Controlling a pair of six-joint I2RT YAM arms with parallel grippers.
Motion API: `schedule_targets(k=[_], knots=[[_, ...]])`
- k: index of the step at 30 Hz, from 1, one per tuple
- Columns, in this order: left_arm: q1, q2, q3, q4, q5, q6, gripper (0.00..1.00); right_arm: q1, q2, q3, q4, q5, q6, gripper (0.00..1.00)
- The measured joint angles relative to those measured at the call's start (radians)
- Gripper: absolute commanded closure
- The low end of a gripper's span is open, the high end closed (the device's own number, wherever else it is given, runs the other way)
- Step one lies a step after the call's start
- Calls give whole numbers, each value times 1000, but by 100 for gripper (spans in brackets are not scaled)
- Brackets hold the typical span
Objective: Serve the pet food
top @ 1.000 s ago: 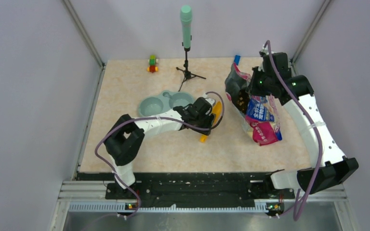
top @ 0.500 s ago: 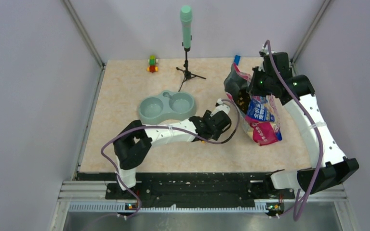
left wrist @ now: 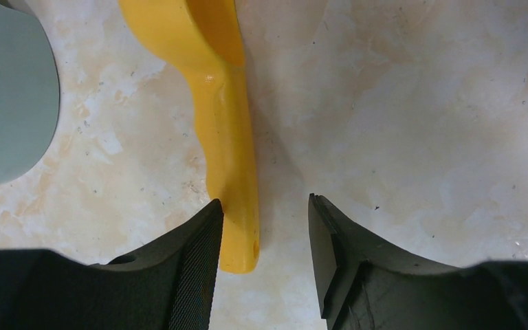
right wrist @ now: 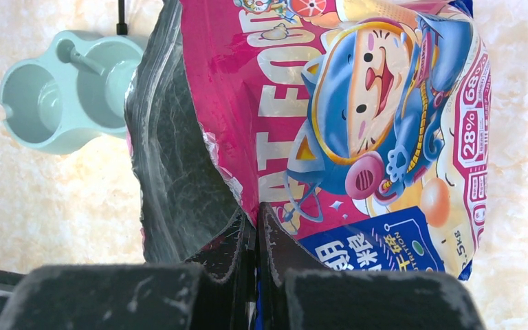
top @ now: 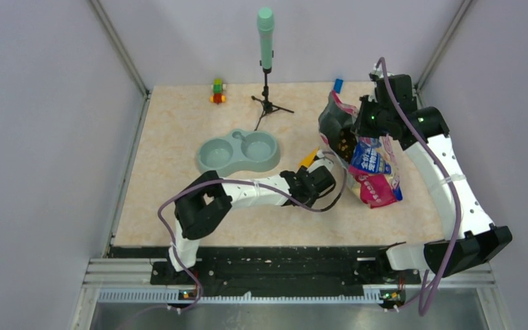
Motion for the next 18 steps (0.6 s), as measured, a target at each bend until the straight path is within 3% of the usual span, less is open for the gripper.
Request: schedule_targets(k=[11, 15, 18], knots=[[31, 14, 1, 0, 9, -28, 59, 0, 0, 0, 0, -3, 0, 100], [45, 20, -16, 0, 12, -51, 69, 0, 0, 0, 0, -4, 0, 100], [58, 20, -25, 5, 16, -70, 83, 0, 0, 0, 0, -6, 0, 100]])
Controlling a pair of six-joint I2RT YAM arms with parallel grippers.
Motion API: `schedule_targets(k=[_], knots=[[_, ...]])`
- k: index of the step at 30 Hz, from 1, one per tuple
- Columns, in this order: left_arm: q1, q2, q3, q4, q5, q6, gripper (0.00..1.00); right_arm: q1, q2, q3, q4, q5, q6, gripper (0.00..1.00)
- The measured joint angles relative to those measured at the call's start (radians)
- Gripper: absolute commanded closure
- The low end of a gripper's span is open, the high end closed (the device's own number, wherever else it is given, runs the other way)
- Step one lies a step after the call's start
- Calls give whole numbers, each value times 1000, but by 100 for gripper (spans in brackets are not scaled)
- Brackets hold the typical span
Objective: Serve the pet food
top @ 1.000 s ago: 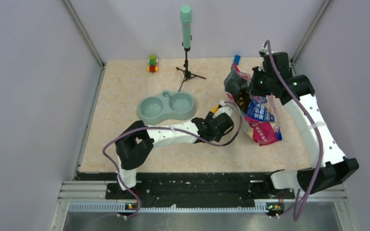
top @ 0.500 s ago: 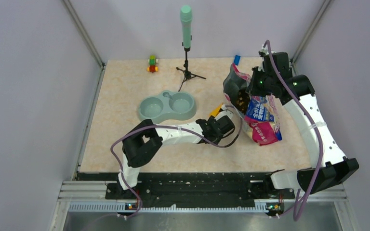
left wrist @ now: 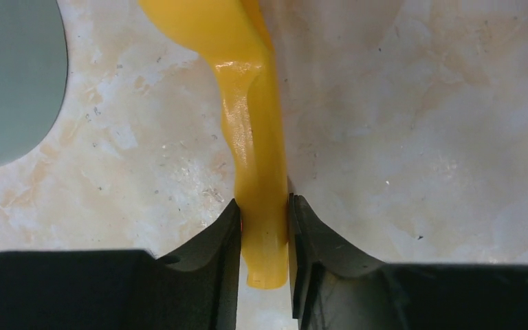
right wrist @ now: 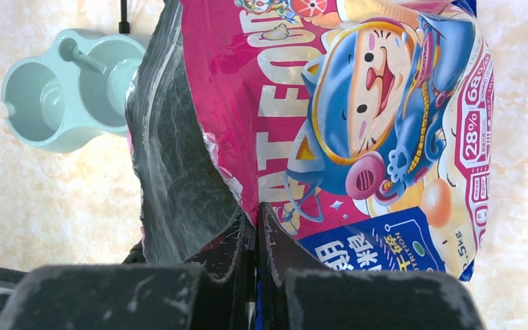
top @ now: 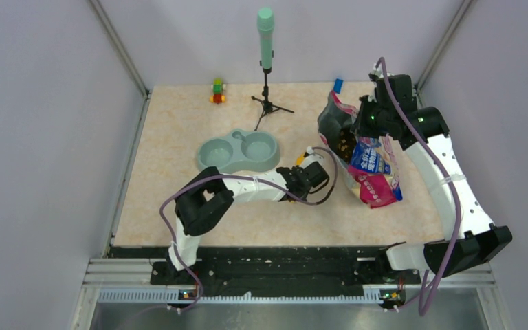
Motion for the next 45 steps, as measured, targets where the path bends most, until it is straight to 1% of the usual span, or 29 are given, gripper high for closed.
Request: schedule_targets(k=[2, 4, 7, 12, 15, 17, 21, 23, 25, 29, 33, 35, 39, 41, 43, 44, 45], knots=[[10, -1, -5, 11, 1, -11, 89, 0, 0, 0, 0, -1, 0, 100], [21, -11, -18, 28, 17, -22, 93, 0, 0, 0, 0, -2, 0, 100], [60, -54, -75, 75, 107, -41, 97, 0, 0, 0, 0, -2, 0, 100], [232, -159, -228, 188, 422, -61, 99, 0, 0, 0, 0, -2, -1, 100], [336, -181, -262, 222, 594, -60, 98, 0, 0, 0, 0, -5, -1, 100], [374, -181, -265, 247, 711, -60, 98, 0, 0, 0, 0, -6, -1, 100], [382, -170, -269, 311, 954, -80, 98, 0, 0, 0, 0, -6, -1, 100], [378, -146, -269, 375, 1076, -105, 98, 0, 0, 0, 0, -6, -1, 100], [374, -123, -269, 420, 1152, -127, 98, 0, 0, 0, 0, -6, -1, 100], [373, -80, -269, 498, 1262, -172, 96, 0, 0, 0, 0, -6, -2, 100], [385, -26, -269, 557, 1310, -203, 96, 0, 0, 0, 0, -6, -7, 100], [392, 1, -267, 552, 1308, -201, 93, 0, 0, 0, 0, -6, -8, 100], [406, 29, -267, 551, 1305, -197, 83, 0, 0, 0, 0, -6, -8, 100], [413, 29, -264, 547, 1298, -191, 74, 0, 0, 0, 0, -6, -8, 100], [420, 32, -259, 536, 1291, -177, 63, 0, 0, 0, 0, -8, -8, 100], [423, 35, -256, 533, 1288, -171, 56, 0, 0, 0, 0, -9, -8, 100], [426, 40, -253, 526, 1279, -166, 52, 0, 0, 0, 0, -9, -9, 100]])
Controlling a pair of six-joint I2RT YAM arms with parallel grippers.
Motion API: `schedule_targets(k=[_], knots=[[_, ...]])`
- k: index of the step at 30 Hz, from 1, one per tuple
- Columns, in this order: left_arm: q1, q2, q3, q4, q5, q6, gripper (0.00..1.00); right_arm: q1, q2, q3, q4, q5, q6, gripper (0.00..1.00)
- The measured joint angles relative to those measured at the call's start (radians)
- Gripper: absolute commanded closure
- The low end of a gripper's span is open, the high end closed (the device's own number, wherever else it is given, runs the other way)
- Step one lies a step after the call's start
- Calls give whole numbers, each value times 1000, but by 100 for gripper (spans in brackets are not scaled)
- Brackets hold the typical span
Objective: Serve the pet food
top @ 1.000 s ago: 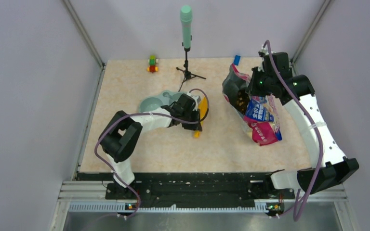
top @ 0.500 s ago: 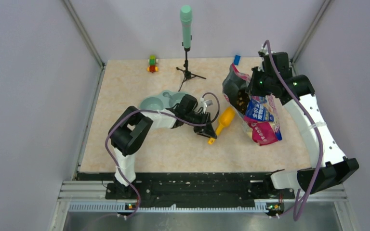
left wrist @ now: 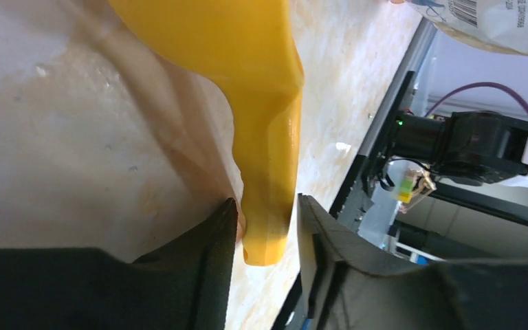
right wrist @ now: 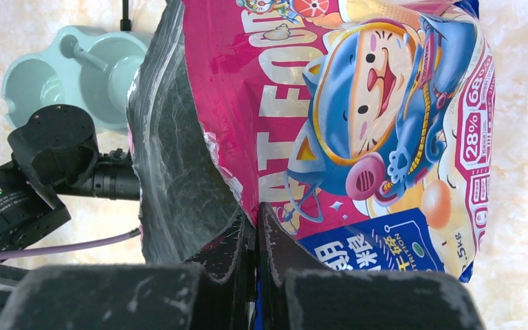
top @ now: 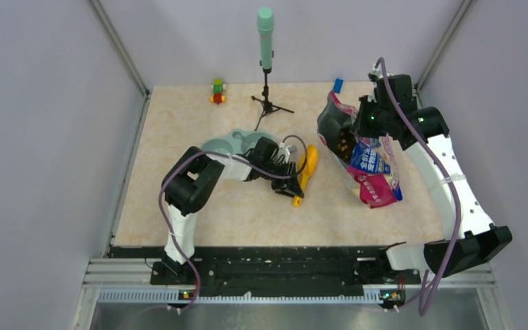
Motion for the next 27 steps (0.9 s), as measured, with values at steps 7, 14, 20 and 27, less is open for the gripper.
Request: schedule_targets(k=[7, 14, 20, 27], knots=[[4, -2, 24, -81, -12, 36, 43, 0, 0, 0, 0, 1, -7, 100], [2, -76, 33, -233, -151, 116, 40, 0, 0, 0, 0, 1, -7, 100], [-1, -208, 3, -359, -335, 161, 38, 0, 0, 0, 0, 1, -7, 100], [-162, -390, -5, -417, -735, 191, 31, 0, 0, 0, 0, 0, -6, 100]])
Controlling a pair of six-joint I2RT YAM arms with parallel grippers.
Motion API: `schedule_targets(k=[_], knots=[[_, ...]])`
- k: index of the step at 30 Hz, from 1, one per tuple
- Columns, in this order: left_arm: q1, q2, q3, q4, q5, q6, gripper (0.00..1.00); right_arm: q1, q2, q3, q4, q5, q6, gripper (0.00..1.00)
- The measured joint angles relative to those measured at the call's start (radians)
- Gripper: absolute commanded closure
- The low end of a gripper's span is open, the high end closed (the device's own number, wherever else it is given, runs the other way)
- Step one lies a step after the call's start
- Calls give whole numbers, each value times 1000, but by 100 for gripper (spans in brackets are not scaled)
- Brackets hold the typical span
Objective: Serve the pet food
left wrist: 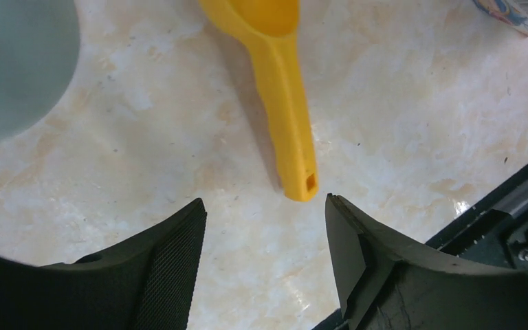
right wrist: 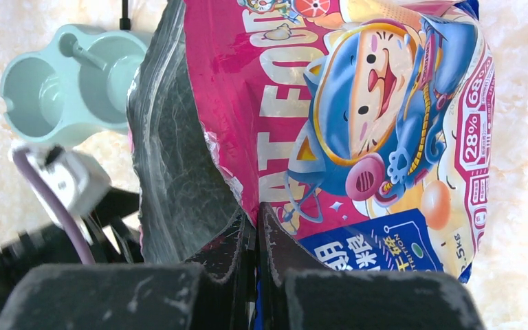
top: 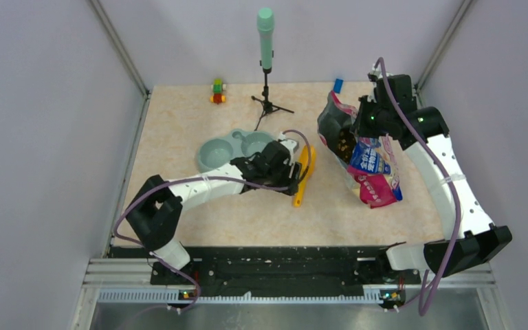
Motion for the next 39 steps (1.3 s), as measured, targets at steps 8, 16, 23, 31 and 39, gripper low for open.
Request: schedule_targets(k=[8, 16, 23, 31, 39], knots=[[-201, -8, 2, 14, -373, -63, 21, 0, 19, 12, -3, -26, -1, 100], [-324, 67, 72, -22, -642, -143, 19, 0, -51, -72, 38, -32, 2, 100], [-389, 87, 76, -58, -743, -236, 18, 0, -125, -75, 29, 95, -17, 100], [-454, 87, -19, 8, -789, -304, 17, 0, -167, -137, 40, 113, -18, 100], [-470, 167, -52, 102, -830, -330, 30, 0, -181, -193, 79, 103, -18, 100]])
